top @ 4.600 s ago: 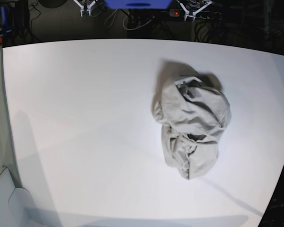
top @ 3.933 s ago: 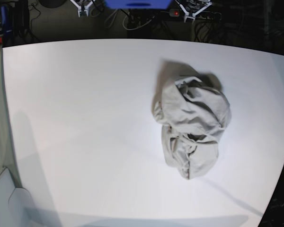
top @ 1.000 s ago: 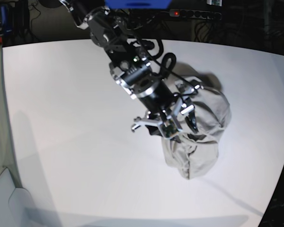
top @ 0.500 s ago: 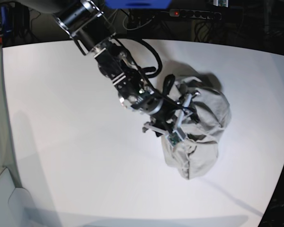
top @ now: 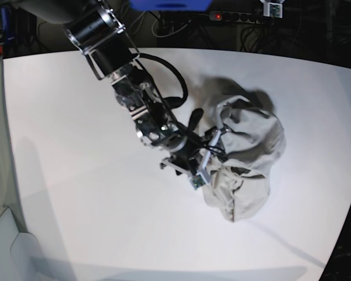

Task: Layout the t-shirt on the table in an organized manner, then fold the t-shirt properly
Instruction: 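Reach the right gripper into the grey t-shirt heap and grasp fabric, then drag the grasped shirt fabric away from the heap with the right gripper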

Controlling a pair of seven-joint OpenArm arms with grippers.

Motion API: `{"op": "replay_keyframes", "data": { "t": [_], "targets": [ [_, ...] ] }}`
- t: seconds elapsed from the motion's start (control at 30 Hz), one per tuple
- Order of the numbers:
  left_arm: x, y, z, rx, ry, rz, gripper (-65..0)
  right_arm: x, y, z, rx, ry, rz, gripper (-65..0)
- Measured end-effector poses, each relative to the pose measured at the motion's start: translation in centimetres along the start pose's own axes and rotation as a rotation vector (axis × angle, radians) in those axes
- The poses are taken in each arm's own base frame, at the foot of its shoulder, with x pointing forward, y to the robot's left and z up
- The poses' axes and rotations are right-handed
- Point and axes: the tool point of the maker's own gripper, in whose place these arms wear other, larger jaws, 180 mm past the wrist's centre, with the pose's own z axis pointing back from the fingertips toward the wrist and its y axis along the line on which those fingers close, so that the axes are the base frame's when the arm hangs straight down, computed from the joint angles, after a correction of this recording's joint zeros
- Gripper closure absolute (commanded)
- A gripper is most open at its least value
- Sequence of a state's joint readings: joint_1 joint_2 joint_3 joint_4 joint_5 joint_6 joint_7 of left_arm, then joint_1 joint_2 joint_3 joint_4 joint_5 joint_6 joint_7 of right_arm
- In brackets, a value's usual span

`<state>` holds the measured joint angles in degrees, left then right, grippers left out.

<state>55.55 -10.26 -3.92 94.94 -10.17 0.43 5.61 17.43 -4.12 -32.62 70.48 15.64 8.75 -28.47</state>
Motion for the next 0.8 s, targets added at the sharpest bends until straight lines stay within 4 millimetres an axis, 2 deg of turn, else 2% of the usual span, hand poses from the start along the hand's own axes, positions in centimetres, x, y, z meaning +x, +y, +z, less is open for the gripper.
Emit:
{"op": "replay_keyframes", "data": {
  "t": [0.13, 0.33, 0.4, 0.47, 0.53, 0.6, 0.7, 0.8],
  "targets": [
    [0.0, 0.0, 0.0, 0.0, 0.001, 0.0, -0.1, -1.6, 0.7, -0.3, 0.043, 0.043, 0.015, -20.2],
    [0.2, 0.0, -0.2, 0.0, -0.003, 0.0, -0.1, -1.4, 1.2, -0.3, 0.066, 0.035, 0.029, 0.0],
    [0.2, 0.0, -0.2, 0.0, -0.003, 0.0, -0.1, -0.8, 1.5, 0.0, 0.071, 0.022, 0.038, 0.0],
    [0.2, 0.0, -0.2, 0.0, -0.003, 0.001, -0.1, 1.2, 2.0, 0.9, 0.078, -0.034, 0.058, 0.0],
    [0.2, -0.1, -0.2, 0.0, -0.004, 0.004, -0.1, 4.7, 2.7, 2.5, 0.089, -0.138, 0.092, 0.0],
    [0.2, -0.1, -0.2, 0.0, -0.004, 0.003, -0.1, 7.8, 3.4, 5.0, 0.098, -0.236, 0.136, 0.0],
    [0.2, 0.0, -0.1, 0.0, -0.006, 0.001, -0.1, 10.9, 4.6, 8.1, 0.099, -0.297, 0.203, 0.0],
    [0.2, -0.2, -0.2, -0.001, -0.004, 0.007, -0.1, 15.0, 5.8, 11.8, 0.104, -0.422, 0.24, 0.0]
  ]
}}
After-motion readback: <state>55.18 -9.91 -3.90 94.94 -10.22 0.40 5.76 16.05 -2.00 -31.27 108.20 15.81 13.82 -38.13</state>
